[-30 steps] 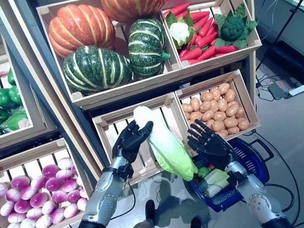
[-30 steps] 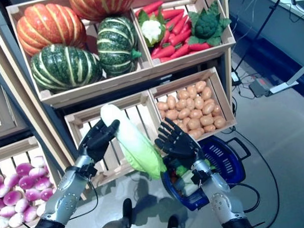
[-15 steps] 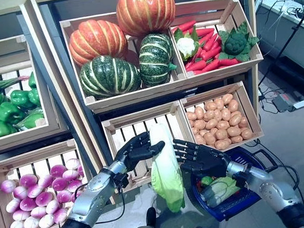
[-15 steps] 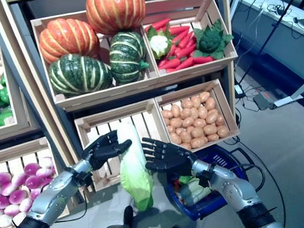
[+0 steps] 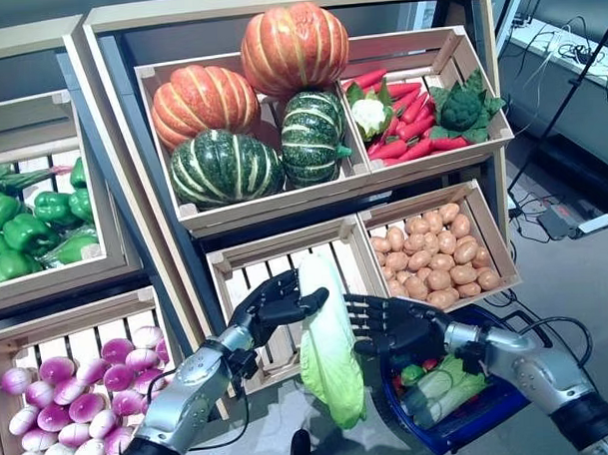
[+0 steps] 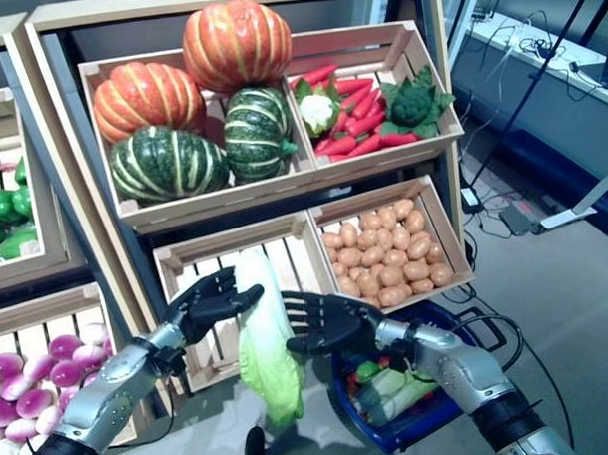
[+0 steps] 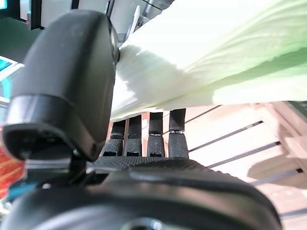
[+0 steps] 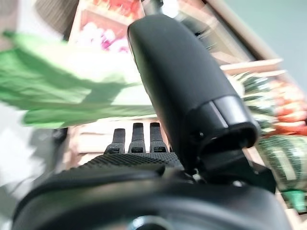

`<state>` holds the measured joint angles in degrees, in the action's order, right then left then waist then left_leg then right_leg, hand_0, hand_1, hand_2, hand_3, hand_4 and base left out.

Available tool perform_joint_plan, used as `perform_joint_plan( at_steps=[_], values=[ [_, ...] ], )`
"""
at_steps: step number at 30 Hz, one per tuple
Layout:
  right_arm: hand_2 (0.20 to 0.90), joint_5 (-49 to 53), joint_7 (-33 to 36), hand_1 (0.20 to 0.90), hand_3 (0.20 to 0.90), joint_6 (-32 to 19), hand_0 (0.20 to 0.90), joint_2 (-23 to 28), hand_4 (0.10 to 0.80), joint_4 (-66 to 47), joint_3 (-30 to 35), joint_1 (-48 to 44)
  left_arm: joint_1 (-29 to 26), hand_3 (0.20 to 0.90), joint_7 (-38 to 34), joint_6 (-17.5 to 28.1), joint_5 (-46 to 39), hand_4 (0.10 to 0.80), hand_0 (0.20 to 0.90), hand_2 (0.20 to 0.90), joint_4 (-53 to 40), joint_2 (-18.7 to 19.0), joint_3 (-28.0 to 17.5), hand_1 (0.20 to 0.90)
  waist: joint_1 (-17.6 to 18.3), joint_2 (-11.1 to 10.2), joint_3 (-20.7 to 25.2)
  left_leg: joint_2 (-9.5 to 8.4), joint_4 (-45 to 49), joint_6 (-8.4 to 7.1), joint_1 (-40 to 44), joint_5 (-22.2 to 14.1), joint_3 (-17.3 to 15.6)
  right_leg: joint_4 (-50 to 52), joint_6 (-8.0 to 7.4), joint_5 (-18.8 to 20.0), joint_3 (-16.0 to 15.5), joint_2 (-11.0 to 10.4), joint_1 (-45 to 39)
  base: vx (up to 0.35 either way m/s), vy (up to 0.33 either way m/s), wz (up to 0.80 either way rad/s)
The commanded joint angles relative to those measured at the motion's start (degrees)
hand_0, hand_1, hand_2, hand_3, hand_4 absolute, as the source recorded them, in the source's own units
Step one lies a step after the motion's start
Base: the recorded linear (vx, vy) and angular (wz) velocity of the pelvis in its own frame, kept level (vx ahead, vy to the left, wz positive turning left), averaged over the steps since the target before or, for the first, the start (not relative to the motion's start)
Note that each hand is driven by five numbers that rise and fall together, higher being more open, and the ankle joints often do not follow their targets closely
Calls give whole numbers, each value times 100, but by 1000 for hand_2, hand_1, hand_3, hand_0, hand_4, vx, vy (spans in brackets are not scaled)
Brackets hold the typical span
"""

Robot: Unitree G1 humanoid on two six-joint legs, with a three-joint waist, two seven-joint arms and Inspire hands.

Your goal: Put vegetables into the basket

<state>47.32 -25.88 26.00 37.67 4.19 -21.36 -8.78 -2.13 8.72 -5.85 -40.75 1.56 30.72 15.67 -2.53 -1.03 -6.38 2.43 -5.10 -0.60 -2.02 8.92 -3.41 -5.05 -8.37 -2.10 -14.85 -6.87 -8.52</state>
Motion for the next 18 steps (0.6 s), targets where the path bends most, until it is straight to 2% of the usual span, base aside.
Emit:
perform_joint_plan(
  at_steps=[1, 12, 15, 18],
  values=[
    [900, 43, 588, 900, 900, -99, 900, -290, 800, -196, -88, -165, -781, 300, -67, 750, -192, 400, 300, 300, -304, -162, -194, 300, -33, -223, 357, 112, 10, -260, 503, -832, -27, 22, -100, 550, 92, -450, 287, -38, 19, -1],
    [900, 18, 2281, 900, 900, -222, 900, -695, 800, -5, 294, 153, -746, 300, -249, 744, -105, 400, 300, 300, -422, -255, -286, 300, 41, -215, 370, 121, 10, -243, 489, -850, -96, 5, -138, 595, 148, -487, 337, -9, 3, 0],
    [900, 164, 2258, 900, 900, -108, 900, -713, 800, -26, 381, 252, -705, 300, -263, 703, -121, 400, 300, 300, -522, -222, -336, 300, 54, -212, 365, 117, 10, -230, 471, -859, -117, 5, -134, 589, 177, -475, 360, -35, 10, -1],
    [900, 210, 1843, 900, 900, 125, 900, -714, 800, -16, 370, 301, -699, 300, -288, 703, -132, 400, 300, 300, -553, -223, -342, 300, 62, -219, 349, 130, 10, -232, 459, -853, -144, 10, -130, 598, 178, -474, 387, -39, -1, -3]
  ],
)
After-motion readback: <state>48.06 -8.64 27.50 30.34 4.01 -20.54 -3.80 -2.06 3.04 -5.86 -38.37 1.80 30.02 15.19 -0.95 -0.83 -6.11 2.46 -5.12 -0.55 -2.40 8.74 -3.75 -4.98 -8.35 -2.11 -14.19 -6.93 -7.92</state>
